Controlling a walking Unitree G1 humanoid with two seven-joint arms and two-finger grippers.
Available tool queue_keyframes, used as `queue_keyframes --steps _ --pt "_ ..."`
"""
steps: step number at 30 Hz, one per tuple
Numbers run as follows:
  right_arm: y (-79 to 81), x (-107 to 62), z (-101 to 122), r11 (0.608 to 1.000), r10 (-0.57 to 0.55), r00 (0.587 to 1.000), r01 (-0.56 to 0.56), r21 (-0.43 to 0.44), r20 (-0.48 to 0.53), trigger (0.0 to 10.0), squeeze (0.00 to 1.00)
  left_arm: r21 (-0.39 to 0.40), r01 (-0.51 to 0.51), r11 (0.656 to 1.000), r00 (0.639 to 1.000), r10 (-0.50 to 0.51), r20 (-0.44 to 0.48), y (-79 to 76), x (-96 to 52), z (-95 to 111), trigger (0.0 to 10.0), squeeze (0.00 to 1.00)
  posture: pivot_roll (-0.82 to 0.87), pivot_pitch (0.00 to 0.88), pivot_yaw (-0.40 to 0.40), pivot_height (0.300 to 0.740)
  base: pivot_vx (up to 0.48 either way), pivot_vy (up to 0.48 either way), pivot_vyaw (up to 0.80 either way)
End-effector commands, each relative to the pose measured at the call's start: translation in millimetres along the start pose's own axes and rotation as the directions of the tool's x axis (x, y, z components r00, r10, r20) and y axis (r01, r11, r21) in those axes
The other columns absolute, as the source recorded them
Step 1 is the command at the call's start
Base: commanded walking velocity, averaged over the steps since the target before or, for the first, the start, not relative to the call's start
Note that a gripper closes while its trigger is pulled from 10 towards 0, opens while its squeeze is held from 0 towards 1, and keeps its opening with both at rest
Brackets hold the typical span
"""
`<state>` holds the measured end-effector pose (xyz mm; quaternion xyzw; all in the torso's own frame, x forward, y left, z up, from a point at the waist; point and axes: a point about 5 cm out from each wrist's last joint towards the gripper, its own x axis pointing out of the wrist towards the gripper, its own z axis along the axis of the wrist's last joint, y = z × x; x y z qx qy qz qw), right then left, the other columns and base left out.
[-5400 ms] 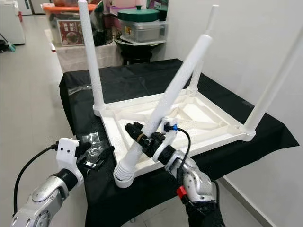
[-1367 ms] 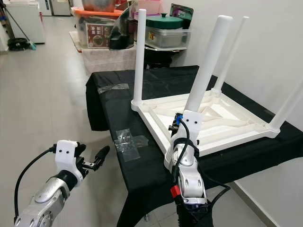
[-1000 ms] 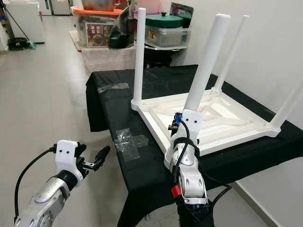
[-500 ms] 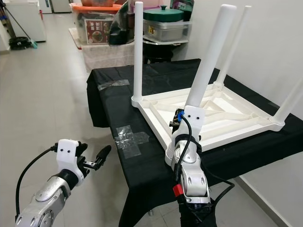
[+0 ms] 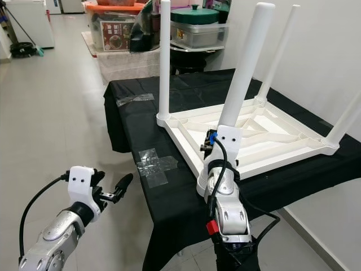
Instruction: Building children table
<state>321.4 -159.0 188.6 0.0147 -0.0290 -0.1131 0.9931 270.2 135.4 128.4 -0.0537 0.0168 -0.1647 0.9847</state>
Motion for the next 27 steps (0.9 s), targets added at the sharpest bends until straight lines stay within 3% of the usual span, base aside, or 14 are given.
queue_keyframes --steps 1,27 --pt "-7.4 -1.6 -17.4 0.999 -0.026 0.996 0.024 -0.031 -0.083 10.0 0.00 0.006 0.007 1.000 1.000 -0.007 -0.018 -1.2 1.5 -4.4 10.0 0.00 0.03 0.000 -0.044 0.740 0.000 0.000 0.00" --pt "-3.5 -2.6 -6.8 1.000 -0.005 0.999 0.003 -0.030 -0.040 10.0 0.00 0.008 0.017 1.000 1.000 -0.017 -0.017 -1.2 3.9 -4.4 10.0 0.00 0.02 0.000 -0.032 0.740 0.000 0.000 0.00"
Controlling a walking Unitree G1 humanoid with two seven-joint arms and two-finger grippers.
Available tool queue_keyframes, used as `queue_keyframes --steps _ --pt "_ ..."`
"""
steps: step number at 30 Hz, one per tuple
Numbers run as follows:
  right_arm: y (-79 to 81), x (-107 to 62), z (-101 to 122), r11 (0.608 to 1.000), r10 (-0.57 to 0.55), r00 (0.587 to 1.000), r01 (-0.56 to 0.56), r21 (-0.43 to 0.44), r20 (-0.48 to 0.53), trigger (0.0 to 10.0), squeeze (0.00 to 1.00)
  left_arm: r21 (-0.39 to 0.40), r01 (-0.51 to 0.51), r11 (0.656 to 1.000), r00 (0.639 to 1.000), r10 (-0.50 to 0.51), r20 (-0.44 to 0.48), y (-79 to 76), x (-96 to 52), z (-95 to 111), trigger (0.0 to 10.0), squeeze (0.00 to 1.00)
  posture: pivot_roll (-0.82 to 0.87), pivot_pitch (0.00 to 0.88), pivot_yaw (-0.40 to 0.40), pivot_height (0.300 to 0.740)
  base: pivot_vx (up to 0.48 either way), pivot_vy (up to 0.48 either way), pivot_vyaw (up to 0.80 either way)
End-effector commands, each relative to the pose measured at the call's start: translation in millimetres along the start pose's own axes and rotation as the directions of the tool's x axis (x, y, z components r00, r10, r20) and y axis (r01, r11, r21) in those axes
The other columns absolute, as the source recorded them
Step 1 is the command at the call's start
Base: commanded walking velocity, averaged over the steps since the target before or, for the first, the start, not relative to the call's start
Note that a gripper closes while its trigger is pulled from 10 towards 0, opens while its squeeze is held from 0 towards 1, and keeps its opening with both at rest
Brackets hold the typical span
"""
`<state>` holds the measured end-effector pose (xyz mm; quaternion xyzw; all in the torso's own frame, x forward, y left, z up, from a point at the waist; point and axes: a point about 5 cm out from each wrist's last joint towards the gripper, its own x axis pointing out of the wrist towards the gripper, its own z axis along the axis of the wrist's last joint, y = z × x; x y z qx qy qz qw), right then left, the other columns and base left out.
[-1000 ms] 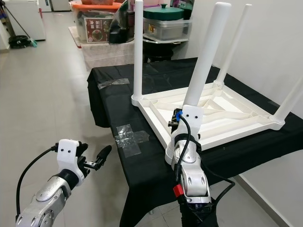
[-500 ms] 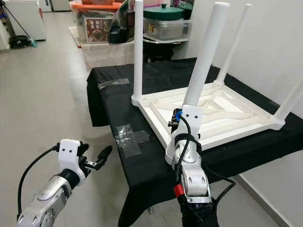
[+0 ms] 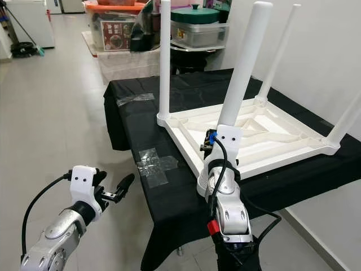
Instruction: Building children table
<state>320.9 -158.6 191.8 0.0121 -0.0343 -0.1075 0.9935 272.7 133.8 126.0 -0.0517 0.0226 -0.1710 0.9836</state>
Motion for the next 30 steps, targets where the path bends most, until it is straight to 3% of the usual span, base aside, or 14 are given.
queue_keyframes --steps 1,30 --pt "-3.8 -2.3 -10.0 1.000 -0.016 0.999 0.015 -0.027 -0.051 10.0 0.00 0.006 0.004 1.000 1.000 -0.004 -0.004 -0.8 1.0 -1.9 10.0 0.00 0.02 0.000 -0.032 0.740 0.000 0.000 0.00" --pt "-3.1 -0.3 5.4 1.000 -0.014 1.000 0.014 -0.008 0.005 10.0 0.00 0.003 0.010 1.000 1.000 -0.010 -0.004 -1.6 2.7 -2.1 10.0 0.00 0.02 0.000 -0.030 0.740 0.000 0.000 0.00"
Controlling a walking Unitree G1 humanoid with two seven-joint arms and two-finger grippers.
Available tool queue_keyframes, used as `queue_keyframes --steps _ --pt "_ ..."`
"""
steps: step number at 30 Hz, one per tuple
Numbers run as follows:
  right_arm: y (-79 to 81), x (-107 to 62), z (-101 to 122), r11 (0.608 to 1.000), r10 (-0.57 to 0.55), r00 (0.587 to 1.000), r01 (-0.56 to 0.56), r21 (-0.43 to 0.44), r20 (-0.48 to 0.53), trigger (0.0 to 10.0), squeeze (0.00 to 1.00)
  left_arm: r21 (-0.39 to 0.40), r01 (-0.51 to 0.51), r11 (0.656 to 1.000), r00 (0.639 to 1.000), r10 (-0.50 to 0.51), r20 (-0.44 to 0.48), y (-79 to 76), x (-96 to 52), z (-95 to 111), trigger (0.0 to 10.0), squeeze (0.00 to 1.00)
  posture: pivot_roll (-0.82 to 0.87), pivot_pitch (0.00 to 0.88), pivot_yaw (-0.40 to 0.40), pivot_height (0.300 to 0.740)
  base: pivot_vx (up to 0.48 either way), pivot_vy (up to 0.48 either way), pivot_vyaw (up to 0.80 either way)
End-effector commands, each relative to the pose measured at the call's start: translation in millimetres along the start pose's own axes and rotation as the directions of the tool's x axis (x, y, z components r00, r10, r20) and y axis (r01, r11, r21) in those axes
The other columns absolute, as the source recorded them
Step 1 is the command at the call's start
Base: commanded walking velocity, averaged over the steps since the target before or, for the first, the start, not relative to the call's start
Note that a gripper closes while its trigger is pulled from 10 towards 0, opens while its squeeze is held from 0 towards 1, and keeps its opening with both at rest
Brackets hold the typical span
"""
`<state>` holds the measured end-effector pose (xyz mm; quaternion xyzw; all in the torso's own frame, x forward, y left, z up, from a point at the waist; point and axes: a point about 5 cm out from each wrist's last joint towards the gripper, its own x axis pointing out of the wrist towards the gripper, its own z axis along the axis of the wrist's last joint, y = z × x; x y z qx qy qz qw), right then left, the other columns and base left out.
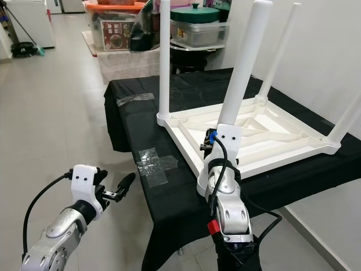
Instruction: Building children table
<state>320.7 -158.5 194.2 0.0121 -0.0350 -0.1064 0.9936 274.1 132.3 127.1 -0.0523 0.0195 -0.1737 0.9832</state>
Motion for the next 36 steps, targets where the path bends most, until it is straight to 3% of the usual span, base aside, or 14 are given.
queue_keyframes --steps 1,17,18,19,20,21,25,26,36 --pt "-3.2 -0.1 3.9 1.000 -0.016 1.000 0.016 -0.006 0.006 10.0 0.00 0.003 0.005 1.000 1.000 -0.005 -0.010 -0.5 1.0 -3.1 10.0 0.00 0.02 0.000 -0.030 0.740 0.000 0.000 0.00" --pt "-1.0 0.6 8.5 1.000 0.000 1.000 0.000 0.005 0.021 10.0 0.00 0.002 0.006 1.000 1.000 -0.006 -0.011 -1.3 0.8 -3.6 10.0 0.00 0.02 0.000 -0.031 0.740 0.000 0.000 0.00" --pt "-0.9 0.5 8.8 1.000 0.000 1.000 0.000 0.006 0.022 10.0 0.10 0.002 0.006 1.000 1.000 -0.006 -0.012 -1.3 0.8 -3.7 10.0 0.00 0.02 0.000 -0.031 0.740 0.000 0.000 0.00" --pt "-0.9 0.5 9.0 1.000 0.000 1.000 0.000 0.007 0.023 10.0 0.10 0.002 0.006 1.000 1.000 -0.006 -0.012 -1.3 0.8 -3.8 10.0 0.00 0.02 0.000 -0.031 0.740 0.000 0.000 0.00" --pt "-0.9 0.4 9.6 1.000 0.000 1.000 -0.001 0.009 0.025 10.0 0.52 0.003 0.007 1.000 1.000 -0.007 -0.012 -1.3 0.8 -3.8 10.0 0.00 0.02 0.000 -0.030 0.740 0.000 0.000 0.00" --pt "-0.9 0.4 10.1 1.000 0.001 1.000 -0.001 0.010 0.027 10.0 0.73 0.003 0.007 1.000 1.000 -0.007 -0.012 -1.4 0.8 -3.9 10.0 0.00 0.02 0.000 -0.030 0.740 0.000 0.000 0.00" --pt "-1.0 0.4 10.4 1.000 0.001 1.000 -0.001 0.011 0.028 10.0 0.73 0.003 0.007 1.000 1.000 -0.007 -0.012 -1.5 0.9 -3.9 10.0 0.00 0.02 0.000 -0.030 0.740 0.000 0.000 0.00" --pt "-0.9 0.2 11.3 1.000 0.003 0.999 -0.003 0.013 0.032 10.0 1.00 0.002 0.007 1.000 1.000 -0.007 -0.013 -1.5 0.9 -4.1 10.0 0.00 0.02 0.000 -0.030 0.740 0.000 0.000 0.00" --pt "-0.1 -0.4 15.9 1.000 0.015 0.999 -0.016 0.018 0.052 10.0 1.00 0.002 0.007 1.000 1.000 -0.007 -0.015 -1.5 1.5 -4.6 10.0 0.00 0.01 0.000 -0.029 0.740 0.000 0.000 0.00"
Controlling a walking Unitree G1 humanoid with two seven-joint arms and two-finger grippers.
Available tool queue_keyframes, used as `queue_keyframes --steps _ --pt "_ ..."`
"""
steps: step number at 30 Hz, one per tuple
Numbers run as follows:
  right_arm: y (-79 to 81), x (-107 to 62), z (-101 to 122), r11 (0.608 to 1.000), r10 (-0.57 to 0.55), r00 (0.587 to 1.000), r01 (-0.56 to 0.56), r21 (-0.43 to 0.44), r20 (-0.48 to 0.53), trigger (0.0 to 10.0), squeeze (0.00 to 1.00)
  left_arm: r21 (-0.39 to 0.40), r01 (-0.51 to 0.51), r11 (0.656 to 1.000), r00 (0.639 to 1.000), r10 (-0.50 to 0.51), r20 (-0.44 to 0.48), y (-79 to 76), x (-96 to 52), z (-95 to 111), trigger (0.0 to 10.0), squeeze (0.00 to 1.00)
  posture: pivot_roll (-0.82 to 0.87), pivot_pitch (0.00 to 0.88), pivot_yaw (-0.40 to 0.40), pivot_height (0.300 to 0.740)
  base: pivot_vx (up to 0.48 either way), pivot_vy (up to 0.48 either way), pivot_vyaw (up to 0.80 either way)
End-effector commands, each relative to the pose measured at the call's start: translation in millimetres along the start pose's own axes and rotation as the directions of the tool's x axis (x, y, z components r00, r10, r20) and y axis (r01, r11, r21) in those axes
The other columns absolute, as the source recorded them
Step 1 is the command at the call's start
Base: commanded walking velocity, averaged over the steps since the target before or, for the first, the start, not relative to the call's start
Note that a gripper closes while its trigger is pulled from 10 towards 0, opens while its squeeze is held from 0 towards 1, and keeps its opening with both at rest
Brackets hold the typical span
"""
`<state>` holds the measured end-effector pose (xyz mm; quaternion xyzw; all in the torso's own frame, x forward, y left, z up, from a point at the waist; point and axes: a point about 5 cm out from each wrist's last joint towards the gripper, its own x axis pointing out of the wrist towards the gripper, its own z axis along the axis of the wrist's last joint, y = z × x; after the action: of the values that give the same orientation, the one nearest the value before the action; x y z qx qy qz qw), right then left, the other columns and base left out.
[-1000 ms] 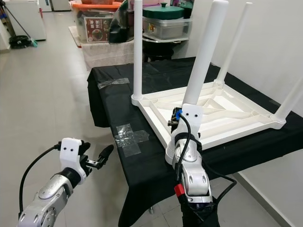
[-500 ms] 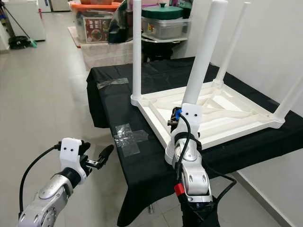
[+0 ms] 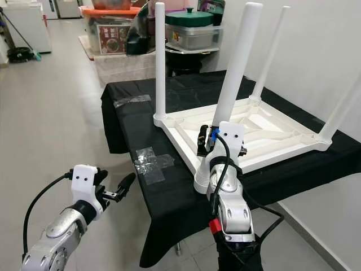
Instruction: Building children table
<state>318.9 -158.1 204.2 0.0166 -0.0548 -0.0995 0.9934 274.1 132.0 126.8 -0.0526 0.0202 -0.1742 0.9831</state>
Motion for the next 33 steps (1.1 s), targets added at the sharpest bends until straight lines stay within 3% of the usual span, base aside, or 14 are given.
queue_keyframes --steps 1,24,33 --pt "-0.2 0.7 7.6 1.000 0.006 1.000 -0.006 0.008 0.022 10.0 1.00 0.003 0.006 1.000 1.000 -0.006 -0.013 -1.3 1.5 -4.2 10.0 0.00 0.01 0.000 -0.029 0.740 0.000 0.000 0.00" --pt "3.8 0.3 17.8 0.994 0.108 0.993 -0.109 0.016 0.052 10.0 1.00 0.000 0.016 1.000 1.000 -0.016 -0.016 -2.1 1.2 -5.8 10.0 0.00 0.01 0.000 -0.026 0.740 0.000 0.000 0.00" --pt "-4.6 5.1 18.6 0.993 0.121 0.991 -0.120 -0.005 0.052 10.0 1.00 0.001 0.017 1.000 1.000 -0.017 -0.017 -1.9 1.4 -6.5 10.0 0.00 0.01 0.000 -0.025 0.740 0.000 0.000 0.00"
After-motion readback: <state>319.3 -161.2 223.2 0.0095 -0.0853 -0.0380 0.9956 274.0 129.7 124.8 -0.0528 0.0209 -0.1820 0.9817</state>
